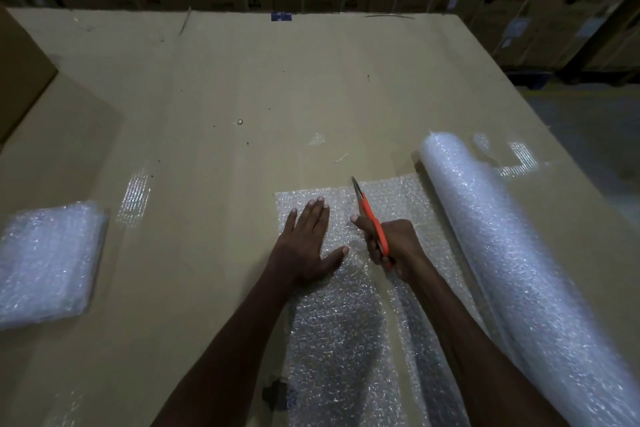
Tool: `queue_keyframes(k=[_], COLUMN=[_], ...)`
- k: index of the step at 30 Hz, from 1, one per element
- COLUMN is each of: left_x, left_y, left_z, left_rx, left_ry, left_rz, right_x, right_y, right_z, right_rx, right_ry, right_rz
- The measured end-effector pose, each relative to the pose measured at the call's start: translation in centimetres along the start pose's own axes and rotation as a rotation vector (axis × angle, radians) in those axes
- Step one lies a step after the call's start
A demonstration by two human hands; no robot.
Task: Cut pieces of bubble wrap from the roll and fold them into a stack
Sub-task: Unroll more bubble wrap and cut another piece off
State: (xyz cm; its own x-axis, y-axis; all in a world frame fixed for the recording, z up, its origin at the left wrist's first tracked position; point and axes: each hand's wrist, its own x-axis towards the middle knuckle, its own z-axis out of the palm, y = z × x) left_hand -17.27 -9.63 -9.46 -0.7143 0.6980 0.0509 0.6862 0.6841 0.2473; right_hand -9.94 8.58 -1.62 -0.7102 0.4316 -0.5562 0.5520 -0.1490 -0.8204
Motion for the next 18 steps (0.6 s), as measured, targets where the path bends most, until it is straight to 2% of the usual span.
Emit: queue_keyframes(k=[8,10,13,18], left_x=[0.7,1.1,0.9,-2.2], left_y=[-1.1,-1.9,-2.7,-0.8], left_z=[-0.9,-1.5,-2.4,-2.9], left_rx=[-0.007,0.027,0.075,0.087], left_ry=[-0.111,-0.142,-0.105,-0.096], left_rz=[0.002,-0.009,-0.025,-0.021], right_x=[-1.1,-1.3,-2.0,-2.8], right_y=[0.0,0.3,1.0,2.9], right_z=[-1.7,-2.6,-3.5,-3.6], right_rx=[-0.245,-0.378,-0.712,-0.915], right_ry=[0.114,0.168,0.290,0.420], right_rz=[-0.187,-0.245,-0.356,-0.480])
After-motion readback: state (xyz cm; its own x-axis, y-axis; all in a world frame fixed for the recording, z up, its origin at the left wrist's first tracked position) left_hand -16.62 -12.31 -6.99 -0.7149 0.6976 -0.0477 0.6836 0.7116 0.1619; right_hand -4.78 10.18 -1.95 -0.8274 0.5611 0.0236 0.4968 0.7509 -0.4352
